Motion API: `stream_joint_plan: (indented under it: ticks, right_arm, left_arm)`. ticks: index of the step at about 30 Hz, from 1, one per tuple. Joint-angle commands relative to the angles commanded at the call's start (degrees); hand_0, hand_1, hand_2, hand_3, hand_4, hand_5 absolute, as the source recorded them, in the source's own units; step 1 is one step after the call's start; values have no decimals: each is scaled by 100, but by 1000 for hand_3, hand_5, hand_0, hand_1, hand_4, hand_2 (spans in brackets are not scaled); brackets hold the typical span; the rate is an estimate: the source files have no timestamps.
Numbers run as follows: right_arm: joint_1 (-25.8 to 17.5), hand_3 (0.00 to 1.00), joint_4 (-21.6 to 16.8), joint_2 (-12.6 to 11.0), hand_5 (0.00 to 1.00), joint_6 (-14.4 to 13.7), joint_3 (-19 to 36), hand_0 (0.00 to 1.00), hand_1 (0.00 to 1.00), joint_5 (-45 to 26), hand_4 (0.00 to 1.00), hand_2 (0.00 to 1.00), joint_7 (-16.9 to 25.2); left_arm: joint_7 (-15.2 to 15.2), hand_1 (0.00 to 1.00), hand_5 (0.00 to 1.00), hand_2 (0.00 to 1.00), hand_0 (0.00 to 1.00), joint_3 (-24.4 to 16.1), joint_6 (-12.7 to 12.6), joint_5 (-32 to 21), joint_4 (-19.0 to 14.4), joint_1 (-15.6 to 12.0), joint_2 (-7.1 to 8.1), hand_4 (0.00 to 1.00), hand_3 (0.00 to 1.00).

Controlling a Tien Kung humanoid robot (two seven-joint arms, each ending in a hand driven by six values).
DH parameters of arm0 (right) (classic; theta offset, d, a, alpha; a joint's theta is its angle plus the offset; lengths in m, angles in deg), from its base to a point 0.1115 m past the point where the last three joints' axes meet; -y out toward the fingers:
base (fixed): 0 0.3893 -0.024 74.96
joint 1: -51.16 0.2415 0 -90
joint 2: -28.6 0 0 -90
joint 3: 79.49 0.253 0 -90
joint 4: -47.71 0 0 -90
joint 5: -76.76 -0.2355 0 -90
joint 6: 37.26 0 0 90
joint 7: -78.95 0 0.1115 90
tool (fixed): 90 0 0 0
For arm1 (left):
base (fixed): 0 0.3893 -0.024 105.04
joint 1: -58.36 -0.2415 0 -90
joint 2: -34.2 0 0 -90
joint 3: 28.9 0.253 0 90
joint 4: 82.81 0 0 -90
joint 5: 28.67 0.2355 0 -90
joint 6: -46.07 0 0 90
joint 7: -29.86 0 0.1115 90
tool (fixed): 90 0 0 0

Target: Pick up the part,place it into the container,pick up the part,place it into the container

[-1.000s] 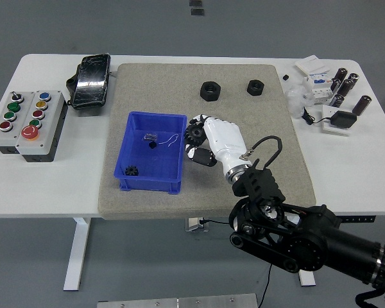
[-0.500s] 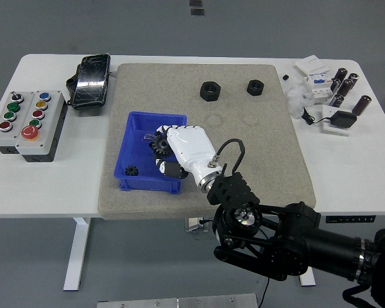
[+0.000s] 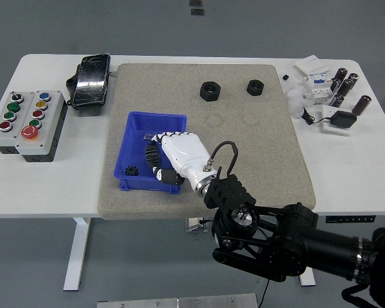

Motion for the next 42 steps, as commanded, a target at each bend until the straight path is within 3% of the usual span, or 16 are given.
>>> stream_joint_plan:
  ticks: [1, 2, 7, 11, 19, 24, 30, 31, 32, 37, 42]
  right_arm:
    - [-4, 752, 4, 1, 223, 0, 7, 722, 798, -12, 500, 838, 1]
    - [-11, 775, 10, 0, 242, -6, 18, 731, 818, -28, 588, 872, 4]
    - [-80, 775, 27, -6, 242, -173, 133, 731, 818, -60, 588, 872, 57]
    - [-271, 770, -36, -89, 217, -563, 467, 724, 815, -297, 579, 863, 285]
    - [-1096, 751, -458, -553, 228, -1407, 1680, 711, 797, -929, 574, 840, 1056]
    - [-1685, 735, -688, -872, 233, -1407, 2587, 708, 784, -1069, 589, 819, 1321]
    - [-2519, 760, -1246, -1186, 260, -1407, 3695, 703, 786, -417, 620, 827, 1051]
    - [-2651, 760, -1329, -1204, 260, -1407, 3866, 703, 786, -323, 620, 827, 1063]
    - [-2796, 849, -1404, -1214, 255, -1407, 4052, 688, 772, -256, 626, 811, 1091]
    - [-3405, 849, -1573, -1178, 255, -1407, 4965, 688, 772, -384, 626, 811, 1333]
    - [-3570, 840, -1585, -1197, 254, -1407, 5706, 681, 769, -909, 635, 803, 1765]
  left_arm:
    - [1, 553, 363, 532, 630, -4, 1, 4, 0, -1, 0, 651, 605]
    - [2, 553, 364, 531, 630, -8, 2, 10, 0, -2, 1, 652, 606]
    - [2, 553, 364, 531, 630, -17, 8, 34, 0, -1, 2, 652, 606]
    - [-4, 552, 364, 530, 630, -15, 11, 45, 0, -2, 1, 652, 605]
    - [-25, 552, 364, 530, 630, 9, -1, 4, 0, -41, -1, 652, 605]
    - [-32, 552, 365, 530, 630, 5, -3, 11, 0, -60, -16, 652, 605]
    - [-75, 552, 365, 532, 629, -1, -34, -30, 0, -63, -26, 652, 605]
    - [-77, 552, 365, 532, 629, -9, -36, -25, 0, -65, -24, 652, 605]
    - [-77, 552, 365, 532, 630, -15, -37, -19, 0, -66, -21, 652, 605]
    - [-77, 552, 365, 532, 630, -14, -26, 1, 0, -54, -3, 652, 605]
    - [-78, 554, 365, 533, 630, -29, -22, 79, 0, -22, 25, 651, 605]
